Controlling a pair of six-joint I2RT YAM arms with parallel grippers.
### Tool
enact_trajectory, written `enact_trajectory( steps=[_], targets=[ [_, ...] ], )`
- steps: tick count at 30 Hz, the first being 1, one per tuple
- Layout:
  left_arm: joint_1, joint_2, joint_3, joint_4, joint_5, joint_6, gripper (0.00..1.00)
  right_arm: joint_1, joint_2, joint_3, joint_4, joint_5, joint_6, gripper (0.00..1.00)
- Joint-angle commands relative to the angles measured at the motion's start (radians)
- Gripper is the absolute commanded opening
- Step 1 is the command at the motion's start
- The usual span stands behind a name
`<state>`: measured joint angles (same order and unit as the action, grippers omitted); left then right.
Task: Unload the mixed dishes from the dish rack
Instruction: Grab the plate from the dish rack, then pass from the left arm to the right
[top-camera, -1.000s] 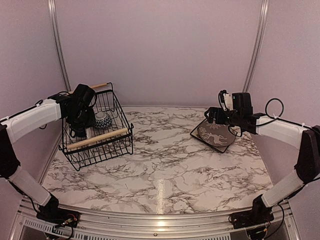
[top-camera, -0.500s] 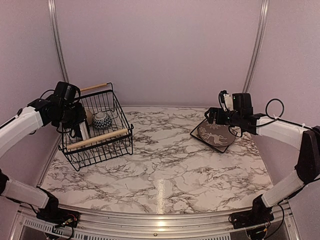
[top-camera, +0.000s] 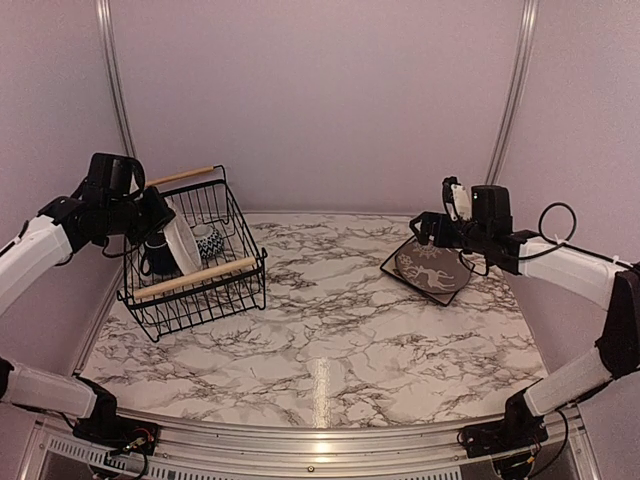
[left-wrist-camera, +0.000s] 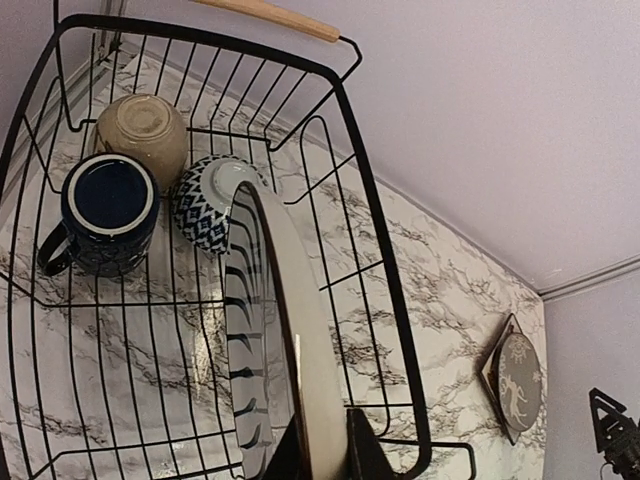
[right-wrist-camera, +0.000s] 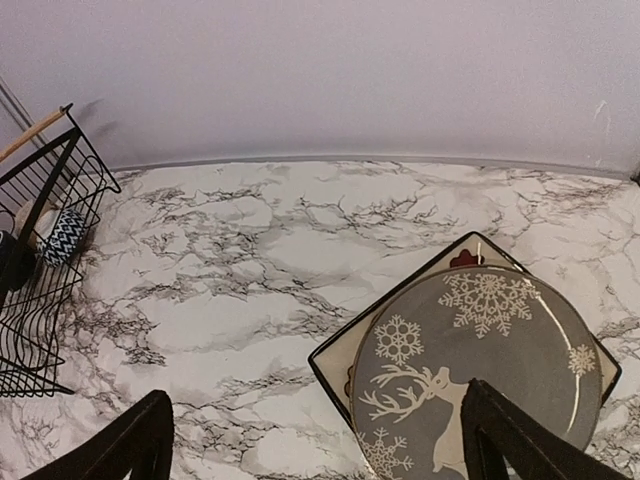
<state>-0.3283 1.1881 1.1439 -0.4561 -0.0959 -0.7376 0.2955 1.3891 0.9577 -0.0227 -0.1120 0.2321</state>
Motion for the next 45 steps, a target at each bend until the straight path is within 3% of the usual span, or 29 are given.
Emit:
enact_trajectory(
  steps=[1, 5, 12, 18, 23, 27, 32, 37, 43, 45],
  targets=[
    [0.002, 0.011, 0.169, 0.266, 0.172, -0.086, 0.0, 0.06, -0.044, 0.014, 0.098, -0.041, 0.005, 0.96],
    [-0.003, 0.059, 0.171, 0.486, 0.322, -0.251, 0.0, 0.155, -0.029, 0.081, 0.112, -0.003, -0.034, 0.97],
    [-0.064, 0.08, 0.162, 0.719, 0.36, -0.382, 0.0, 0.367, -0.02, 0.202, 0.151, 0.089, -0.214, 0.98],
    [-0.095, 0.094, 0.135, 0.823, 0.406, -0.459, 0.0, 0.394, 0.009, 0.261, 0.206, -0.086, -0.114, 0.98],
    [-0.119, 0.096, 0.064, 0.842, 0.384, -0.673, 0.0, 0.573, 0.018, 0.253, 0.265, 0.184, -0.413, 0.99],
    [-0.147, 0.086, 0.077, 0.77, 0.332, -0.692, 0.0, 0.679, 0.023, 0.228, 0.35, 0.323, -0.713, 0.97],
    [-0.158, 0.086, 0.069, 0.796, 0.326, -0.745, 0.0, 0.76, 0.059, 0.208, 0.451, 0.448, -1.04, 0.95],
    [-0.171, 0.108, 0.057, 0.846, 0.338, -0.796, 0.0, 0.787, 0.128, 0.251, 0.47, 0.534, -1.181, 0.91],
    [-0.191, 0.136, 0.066, 0.869, 0.334, -0.805, 0.0, 0.802, 0.165, 0.273, 0.491, 0.556, -1.224, 0.87],
    [-0.202, 0.141, 0.064, 0.869, 0.334, -0.81, 0.0, 0.811, 0.194, 0.288, 0.519, 0.6, -1.252, 0.81]
  ],
)
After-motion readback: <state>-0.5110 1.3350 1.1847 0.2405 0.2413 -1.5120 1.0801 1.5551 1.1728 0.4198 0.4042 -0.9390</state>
